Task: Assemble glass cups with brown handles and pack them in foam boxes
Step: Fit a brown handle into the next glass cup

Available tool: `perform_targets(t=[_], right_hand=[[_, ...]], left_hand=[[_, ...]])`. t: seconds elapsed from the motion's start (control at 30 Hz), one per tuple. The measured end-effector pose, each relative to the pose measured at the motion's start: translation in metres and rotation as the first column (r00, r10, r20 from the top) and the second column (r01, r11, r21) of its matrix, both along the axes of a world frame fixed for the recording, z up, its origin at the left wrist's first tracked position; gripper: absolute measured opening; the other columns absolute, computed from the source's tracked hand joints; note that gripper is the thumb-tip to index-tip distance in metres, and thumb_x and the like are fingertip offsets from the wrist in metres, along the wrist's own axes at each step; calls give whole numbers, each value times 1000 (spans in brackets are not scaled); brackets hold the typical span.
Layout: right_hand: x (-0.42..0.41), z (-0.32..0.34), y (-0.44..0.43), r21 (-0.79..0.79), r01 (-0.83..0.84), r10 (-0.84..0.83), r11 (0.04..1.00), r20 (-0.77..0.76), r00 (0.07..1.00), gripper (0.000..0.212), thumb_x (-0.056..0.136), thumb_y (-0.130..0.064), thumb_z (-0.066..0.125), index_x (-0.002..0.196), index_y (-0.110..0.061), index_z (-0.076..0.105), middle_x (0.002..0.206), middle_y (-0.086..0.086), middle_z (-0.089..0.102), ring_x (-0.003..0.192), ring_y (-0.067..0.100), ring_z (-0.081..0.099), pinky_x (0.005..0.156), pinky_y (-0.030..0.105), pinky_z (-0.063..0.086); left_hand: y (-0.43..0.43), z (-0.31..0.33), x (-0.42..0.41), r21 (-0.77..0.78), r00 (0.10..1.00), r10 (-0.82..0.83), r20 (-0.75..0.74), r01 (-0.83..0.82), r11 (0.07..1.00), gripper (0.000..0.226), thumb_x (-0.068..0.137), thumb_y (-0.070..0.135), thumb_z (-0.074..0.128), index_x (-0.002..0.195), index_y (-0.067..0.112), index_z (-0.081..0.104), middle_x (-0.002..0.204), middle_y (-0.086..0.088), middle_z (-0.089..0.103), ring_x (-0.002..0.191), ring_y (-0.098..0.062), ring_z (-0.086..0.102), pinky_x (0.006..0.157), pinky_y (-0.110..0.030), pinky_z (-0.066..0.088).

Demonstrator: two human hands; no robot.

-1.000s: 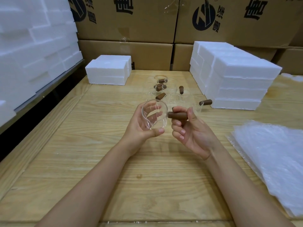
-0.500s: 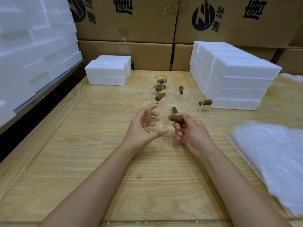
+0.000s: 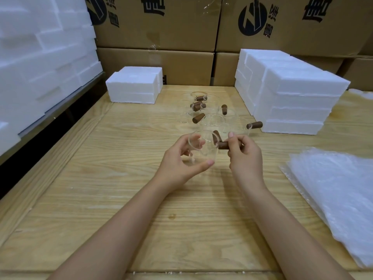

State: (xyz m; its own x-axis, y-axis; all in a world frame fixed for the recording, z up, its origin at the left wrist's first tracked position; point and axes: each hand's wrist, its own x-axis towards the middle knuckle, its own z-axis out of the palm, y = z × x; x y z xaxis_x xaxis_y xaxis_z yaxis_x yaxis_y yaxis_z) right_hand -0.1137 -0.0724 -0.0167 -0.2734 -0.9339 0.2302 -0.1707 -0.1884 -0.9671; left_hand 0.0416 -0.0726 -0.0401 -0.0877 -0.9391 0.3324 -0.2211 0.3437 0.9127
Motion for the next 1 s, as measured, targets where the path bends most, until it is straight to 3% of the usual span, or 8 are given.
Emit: perform_targets(t=[0.13,0.3,0.43,0.57,0.67,0.77,0.93,1.0], right_hand=[[1,3,3,-134,-34,23,990,-82,996,21,98,-30,50,79,-23,57,61,-24,61,55,-4,51,57,12,40],[3,2,3,-194,-97,70,976,-142,987,20,100,-25,44,82,-27,52,73,-25,66,58,-4,52,56,11,39],[4,-6,0,-169,-88,63,982,-146,987,21,101,-26,39,84,-32,50,73,-17,64,53,-3,46,55,17,38],[3,-11,-6,-82,-79,71,994,-92,993,24,102,-24,36,84,-30,50,80,-12,62,57,-5,48,64,27,37],[0,-15,-12,-7,-86,85,996,-113,990,25,102,-23,35,85,-27,52,85,-9,64,73,2,55,70,31,40],[-2,-20,-14,48,-76,82,996,-145,986,27,102,-22,34,83,-27,53,87,-5,63,84,15,58,79,37,44],[-5,-23,-13,48,-61,70,997,-220,973,31,101,-34,36,78,-20,53,64,-24,62,55,-1,49,53,14,37],[-6,-20,-11,17,-45,48,999,-246,968,33,100,-37,39,76,-19,53,61,-27,61,53,-3,49,49,13,36]], left_hand=[[0,-2,1,-14,1000,11,23,-11,1000,65,55,42,87,109,36,51,114,17,67,111,1,59,94,-29,48],[-2,-2,1,-105,995,82,63,-75,992,69,54,39,90,107,26,47,123,16,62,116,-4,57,97,-40,47],[-1,-1,2,-232,983,135,126,-103,967,73,58,22,93,116,21,48,128,21,56,115,2,55,96,-27,46],[0,-1,2,-335,967,176,183,-107,936,75,59,16,92,124,14,54,123,21,55,115,-6,56,93,-11,39],[1,0,2,-367,951,201,233,-106,924,76,60,14,91,128,14,56,120,9,60,111,-15,58,92,-15,41],[4,1,1,-377,942,213,261,-104,921,80,59,16,92,130,17,55,114,14,57,106,-14,57,93,-24,43],[4,1,2,-258,961,161,227,-101,961,80,60,25,91,126,36,48,111,22,59,103,-4,56,87,-10,38],[3,1,3,-162,972,133,193,-102,981,75,61,27,91,121,42,47,113,15,64,107,-10,60,91,-17,44]])
